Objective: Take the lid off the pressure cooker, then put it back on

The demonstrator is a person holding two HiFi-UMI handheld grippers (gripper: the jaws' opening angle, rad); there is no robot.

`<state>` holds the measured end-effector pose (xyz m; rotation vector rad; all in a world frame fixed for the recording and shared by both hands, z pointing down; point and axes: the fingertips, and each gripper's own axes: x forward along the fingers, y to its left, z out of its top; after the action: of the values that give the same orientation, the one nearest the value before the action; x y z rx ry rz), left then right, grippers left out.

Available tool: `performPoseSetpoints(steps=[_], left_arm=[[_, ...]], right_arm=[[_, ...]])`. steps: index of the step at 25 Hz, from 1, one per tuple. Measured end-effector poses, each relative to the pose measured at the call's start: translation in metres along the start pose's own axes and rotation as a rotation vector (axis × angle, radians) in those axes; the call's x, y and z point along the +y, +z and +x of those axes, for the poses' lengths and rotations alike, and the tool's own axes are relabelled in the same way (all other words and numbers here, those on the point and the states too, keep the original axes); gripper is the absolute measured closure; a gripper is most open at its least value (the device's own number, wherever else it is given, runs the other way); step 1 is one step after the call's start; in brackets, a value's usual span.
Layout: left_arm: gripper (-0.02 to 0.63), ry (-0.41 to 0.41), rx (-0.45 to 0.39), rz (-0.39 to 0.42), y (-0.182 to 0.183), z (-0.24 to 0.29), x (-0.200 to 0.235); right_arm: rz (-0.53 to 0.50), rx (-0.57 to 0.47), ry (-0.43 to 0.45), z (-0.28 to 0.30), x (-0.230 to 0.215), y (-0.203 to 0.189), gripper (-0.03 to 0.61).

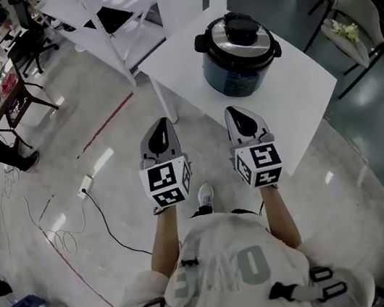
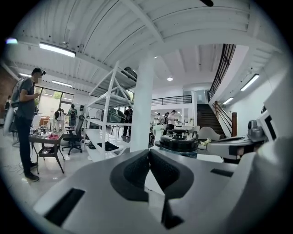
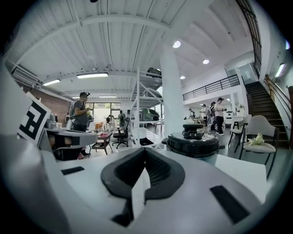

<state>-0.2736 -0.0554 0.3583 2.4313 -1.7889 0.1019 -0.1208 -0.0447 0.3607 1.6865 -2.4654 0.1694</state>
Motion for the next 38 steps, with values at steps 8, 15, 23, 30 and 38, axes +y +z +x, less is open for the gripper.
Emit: performPoseSetpoints(steps=[8,15,23,30,38], left_arm=[[0.595,-0.027,-0.006,-0.001,0.007,0.048,0.006],[0.594,-0.017,-0.012,-0.009,0.007,0.065,-0.003],[0.28,-0.103,-0.045,-0.105,0.01,0.082,-0.016],[0.264,-0.128,-0.035,-0.131,0.009,0.089,-0.012],[0.264,-0.208,-0.039,-0.097,0.015,0.094,-0.011]], right_arm=[[0.019,0.019,0.0,0.054,-0.011,0.005,0.569],[0.034,0.005,0.037,0.067,-0.022,0.009,0.569],[0.08,-0.026,0.112,0.074,-0.032,0.011,0.196],[0.07,-0.011,0.089,0.075,-0.045,0.007,0.196],[0.061,-0.01,0.01,0.071,-0.054,0.008,0.209]])
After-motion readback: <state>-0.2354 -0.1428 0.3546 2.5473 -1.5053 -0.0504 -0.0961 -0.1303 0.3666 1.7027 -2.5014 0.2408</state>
